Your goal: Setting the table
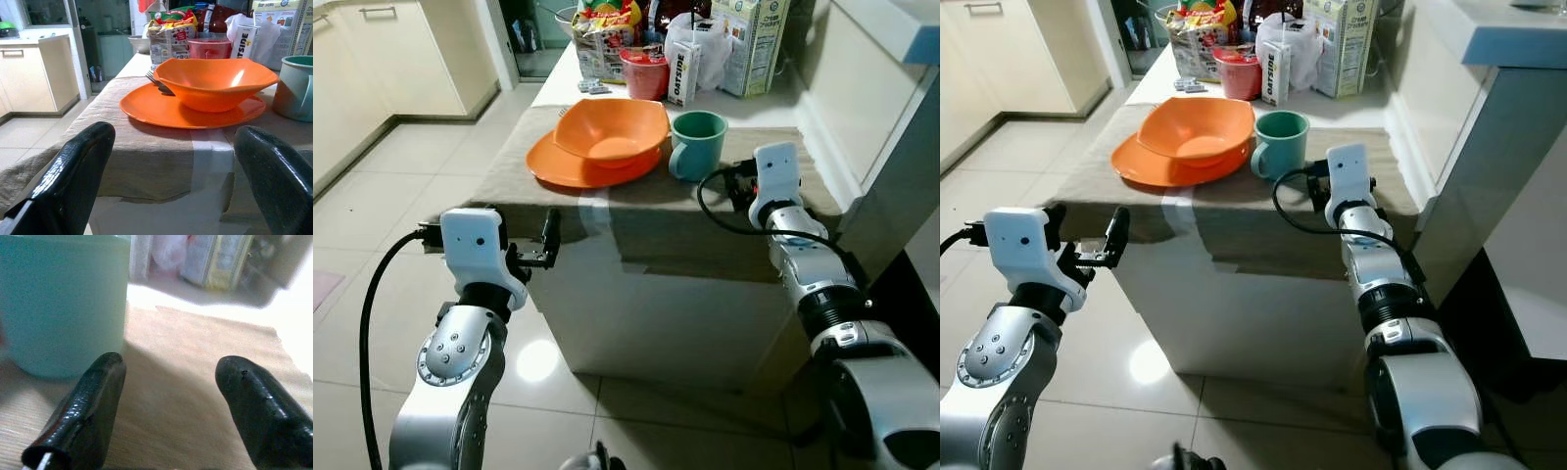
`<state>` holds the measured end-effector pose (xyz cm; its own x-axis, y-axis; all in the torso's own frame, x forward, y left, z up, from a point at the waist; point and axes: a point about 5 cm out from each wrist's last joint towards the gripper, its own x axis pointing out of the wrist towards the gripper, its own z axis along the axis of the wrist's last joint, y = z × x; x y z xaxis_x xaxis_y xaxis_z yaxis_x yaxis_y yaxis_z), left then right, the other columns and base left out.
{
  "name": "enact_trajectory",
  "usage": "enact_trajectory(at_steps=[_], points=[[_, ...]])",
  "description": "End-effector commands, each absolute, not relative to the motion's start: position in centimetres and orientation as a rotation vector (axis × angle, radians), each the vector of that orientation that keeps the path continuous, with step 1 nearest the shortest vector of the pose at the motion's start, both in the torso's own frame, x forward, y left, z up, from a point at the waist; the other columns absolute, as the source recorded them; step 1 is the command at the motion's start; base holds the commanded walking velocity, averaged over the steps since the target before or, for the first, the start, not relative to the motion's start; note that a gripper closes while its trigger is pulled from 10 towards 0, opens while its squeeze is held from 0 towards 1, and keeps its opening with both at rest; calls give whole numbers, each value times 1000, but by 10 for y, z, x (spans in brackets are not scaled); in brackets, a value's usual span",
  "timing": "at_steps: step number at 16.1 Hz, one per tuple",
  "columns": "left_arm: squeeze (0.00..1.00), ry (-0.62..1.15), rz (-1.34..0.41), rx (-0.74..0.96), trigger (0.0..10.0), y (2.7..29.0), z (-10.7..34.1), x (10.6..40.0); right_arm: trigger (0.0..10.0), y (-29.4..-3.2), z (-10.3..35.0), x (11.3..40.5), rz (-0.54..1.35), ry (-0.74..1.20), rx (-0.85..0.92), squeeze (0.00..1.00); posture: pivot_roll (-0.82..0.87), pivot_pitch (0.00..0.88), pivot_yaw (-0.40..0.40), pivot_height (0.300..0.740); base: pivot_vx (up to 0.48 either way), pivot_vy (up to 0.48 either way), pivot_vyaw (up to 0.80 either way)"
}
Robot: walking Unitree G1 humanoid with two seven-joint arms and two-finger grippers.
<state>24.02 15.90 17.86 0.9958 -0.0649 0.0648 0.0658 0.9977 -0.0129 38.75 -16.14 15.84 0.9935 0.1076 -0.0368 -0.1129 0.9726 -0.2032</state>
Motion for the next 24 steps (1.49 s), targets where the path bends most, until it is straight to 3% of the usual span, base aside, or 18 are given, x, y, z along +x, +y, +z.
enact_trajectory(at_steps=[1,4,6,8,9,10,11,12,17,20,24], points=[[0,-73,-70,-15,10000,159,182,240,10000,-136,162,382,252,10,-174,0,53,24,116,740,0,0,0],[0,-76,-73,-15,10000,159,183,241,10000,-117,165,371,411,-9,-140,0,45,28,119,740,0,0,0],[0,-80,-77,11,10000,161,184,247,10000,-118,179,364,464,-91,-118,0,36,28,120,740,0,0,0],[0,-73,-93,36,10000,167,185,259,10000,-135,192,357,445,-159,-102,0,22,28,120,740,0,0,0],[0,-60,-109,55,10000,177,186,280,10000,-162,196,339,466,-147,-119,0,-44,27,131,740,0,0,0],[0,-60,-109,55,10000,177,186,280,10000,-162,196,339,466,-147,-119,0,-44,27,131,740,0,0,0],[0,-28,-154,55,10000,178,184,298,10000,-190,192,323,454,-86,-123,0,-88,26,140,740,0,0,0],[0,-16,-176,49,10000,177,183,305,10000,-199,190,317,450,-62,-125,0,-130,27,155,740,0,0,0],[0,-30,-361,81,10000,146,196,351,10000,-243,160,277,413,89,-181,0,-239,11,195,740,0,0,0],[0,-67,-456,57,10000,124,215,372,10000,-243,150,258,410,141,-137,0,-294,8,224,740,0,0,0],[0,-77,-570,1,10000,95,225,373,10000,-239,146,241,420,192,-117,0,-317,22,231,740,0,0,0]])
